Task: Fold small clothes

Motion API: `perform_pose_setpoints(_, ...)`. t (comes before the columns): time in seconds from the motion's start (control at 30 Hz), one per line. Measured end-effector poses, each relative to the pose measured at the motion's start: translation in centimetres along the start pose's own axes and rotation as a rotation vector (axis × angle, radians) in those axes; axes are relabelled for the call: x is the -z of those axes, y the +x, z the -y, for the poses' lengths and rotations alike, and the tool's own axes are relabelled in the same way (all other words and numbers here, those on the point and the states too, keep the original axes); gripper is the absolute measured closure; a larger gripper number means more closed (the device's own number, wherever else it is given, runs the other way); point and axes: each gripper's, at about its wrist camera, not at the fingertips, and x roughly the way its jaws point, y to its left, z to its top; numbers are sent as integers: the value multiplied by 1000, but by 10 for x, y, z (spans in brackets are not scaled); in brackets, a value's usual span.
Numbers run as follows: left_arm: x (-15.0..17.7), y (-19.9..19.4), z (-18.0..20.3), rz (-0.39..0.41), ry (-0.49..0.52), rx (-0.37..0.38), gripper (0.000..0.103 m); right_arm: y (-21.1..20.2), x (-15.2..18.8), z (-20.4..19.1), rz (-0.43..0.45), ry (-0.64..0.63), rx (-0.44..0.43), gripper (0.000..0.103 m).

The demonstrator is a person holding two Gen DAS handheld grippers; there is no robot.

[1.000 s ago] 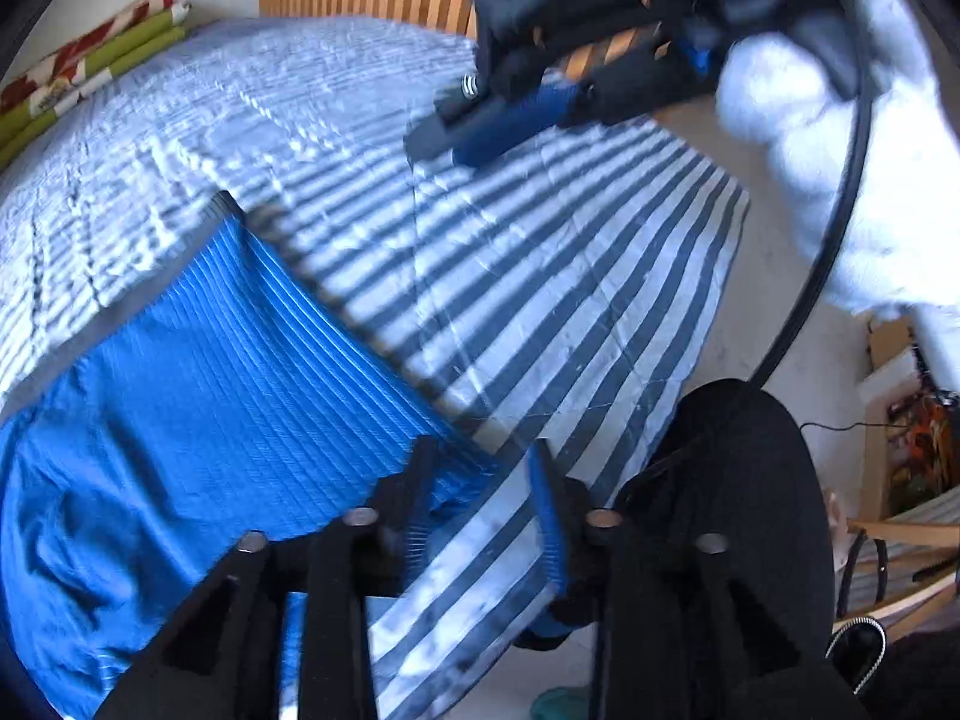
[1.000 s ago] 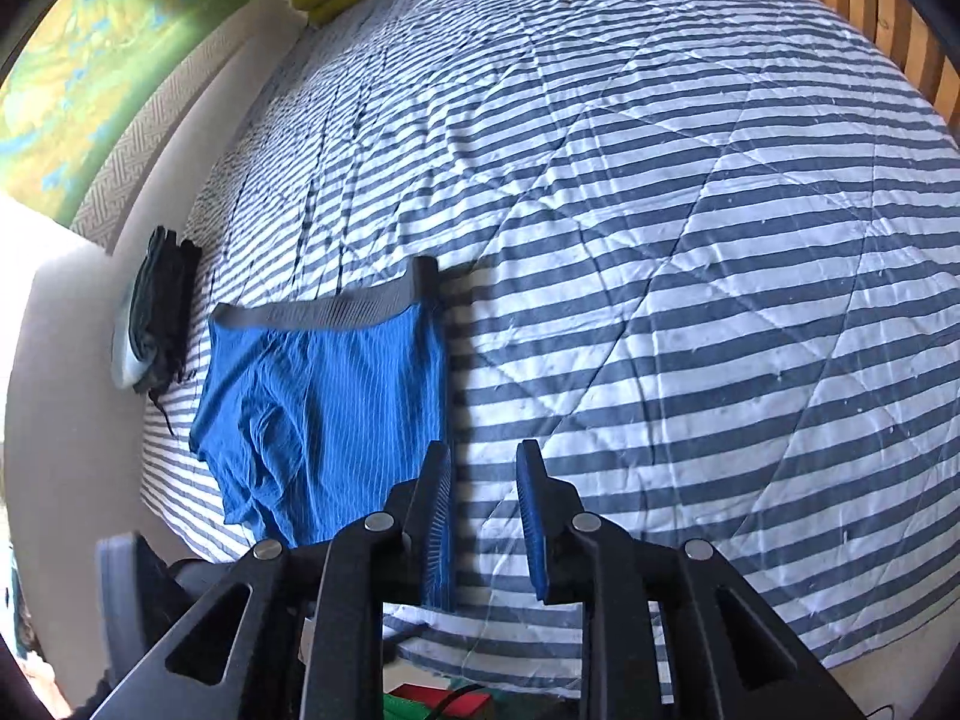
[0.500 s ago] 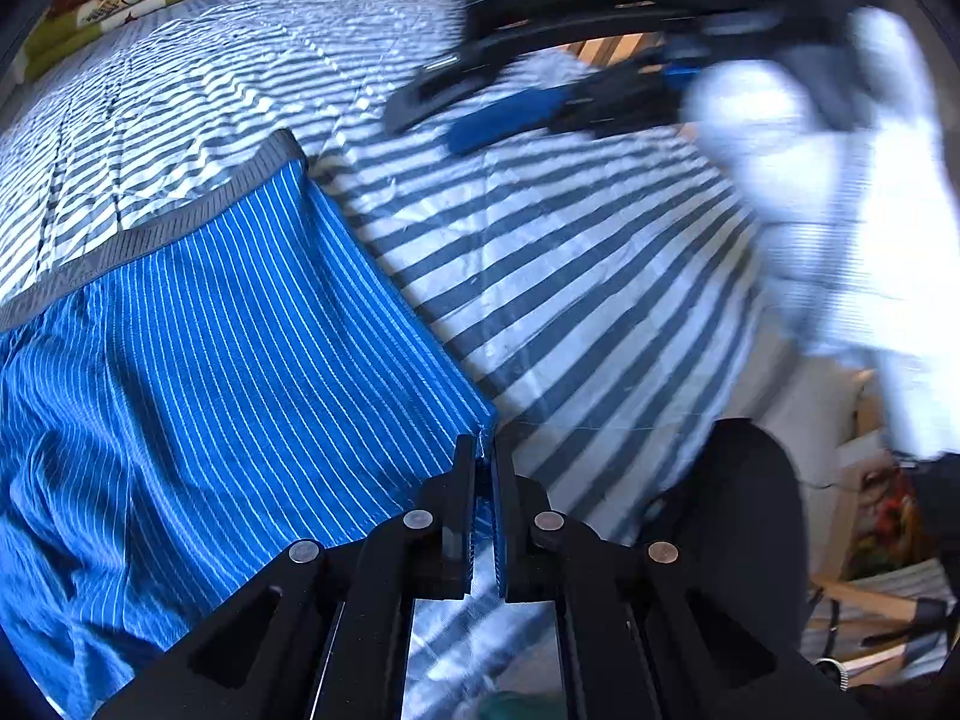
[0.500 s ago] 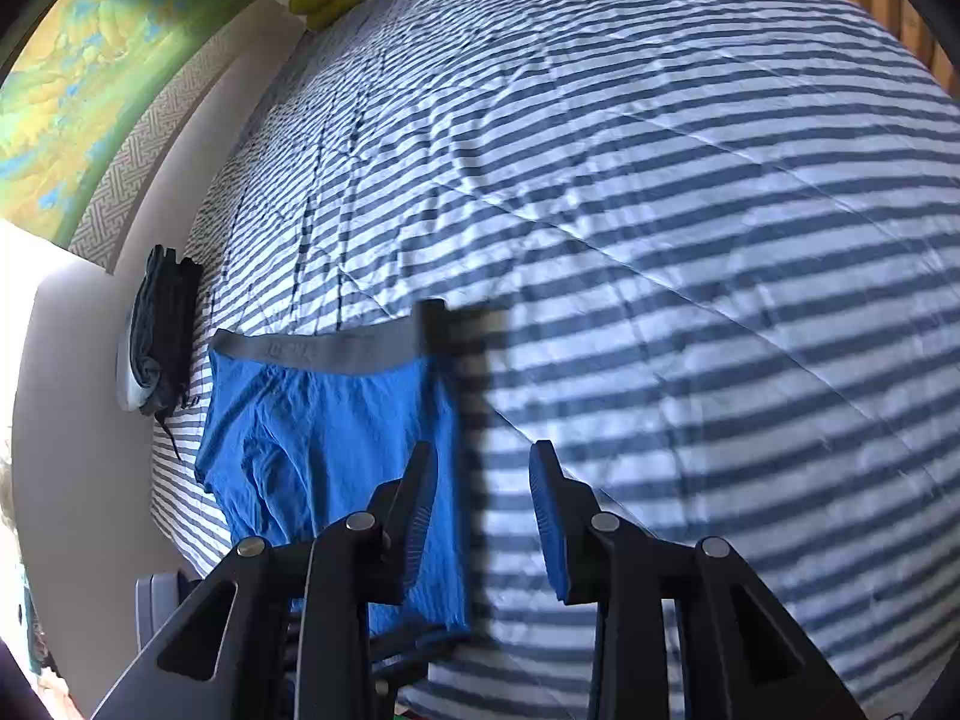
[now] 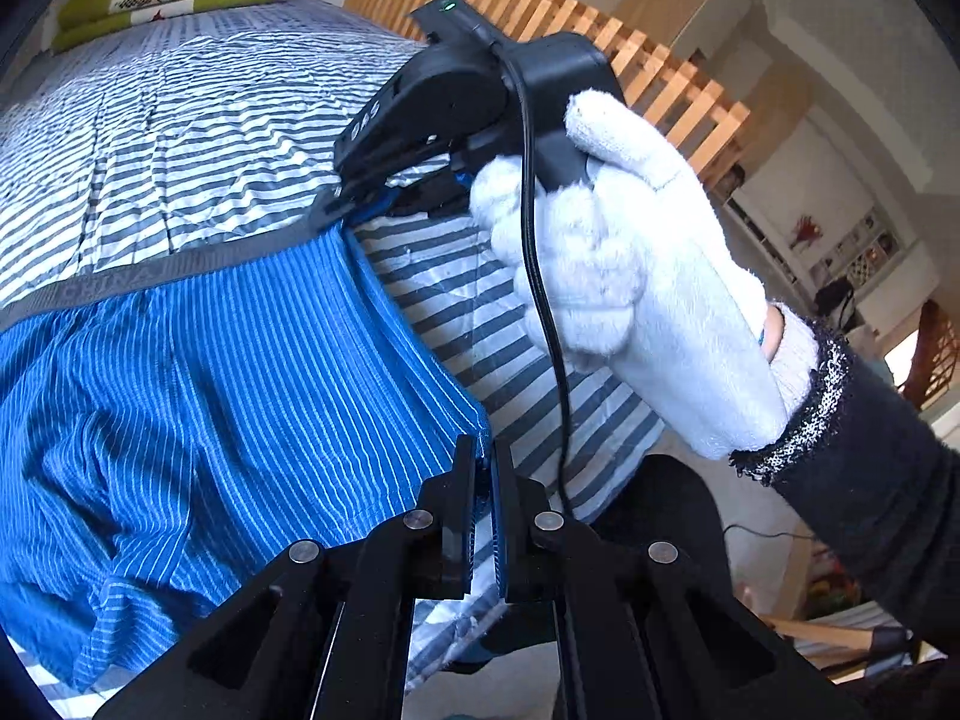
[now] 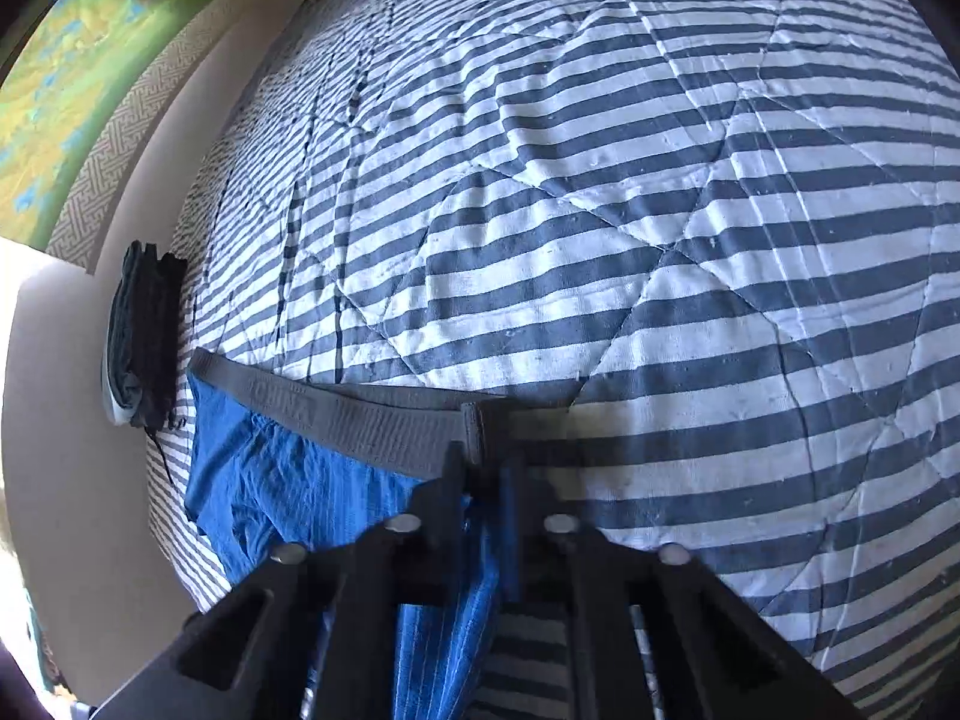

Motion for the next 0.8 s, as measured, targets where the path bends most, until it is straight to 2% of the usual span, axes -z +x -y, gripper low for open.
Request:
perform_pose_setpoints(0.07, 1, -15, -6, 32, -19, 21, 99, -14, -3, -11, 26, 4, 13, 97)
perform_pose_setpoints(0.17, 10, -48, -25, 97, -67, 40, 99, -33, -5, -49, 70, -42, 90, 97)
perform_pose_setpoints(0.37, 44, -121, -88, 224, -197, -14, 99, -27, -7, -131, 81, -106, 183, 97)
perform_pose_setpoints(0.5, 76, -162, -141, 289, -306, -70, 99, 9, -7, -196, 43, -170, 218, 97)
perform_pose_setpoints(0.63, 109, -187, -191, 319, -408, -119, 99, 56, -5, -254, 10, -226, 257, 97)
perform_pose_setpoints(0.8, 139, -204, -239, 344, -502, -141, 99, 116, -6, -303, -34, -267, 316, 97)
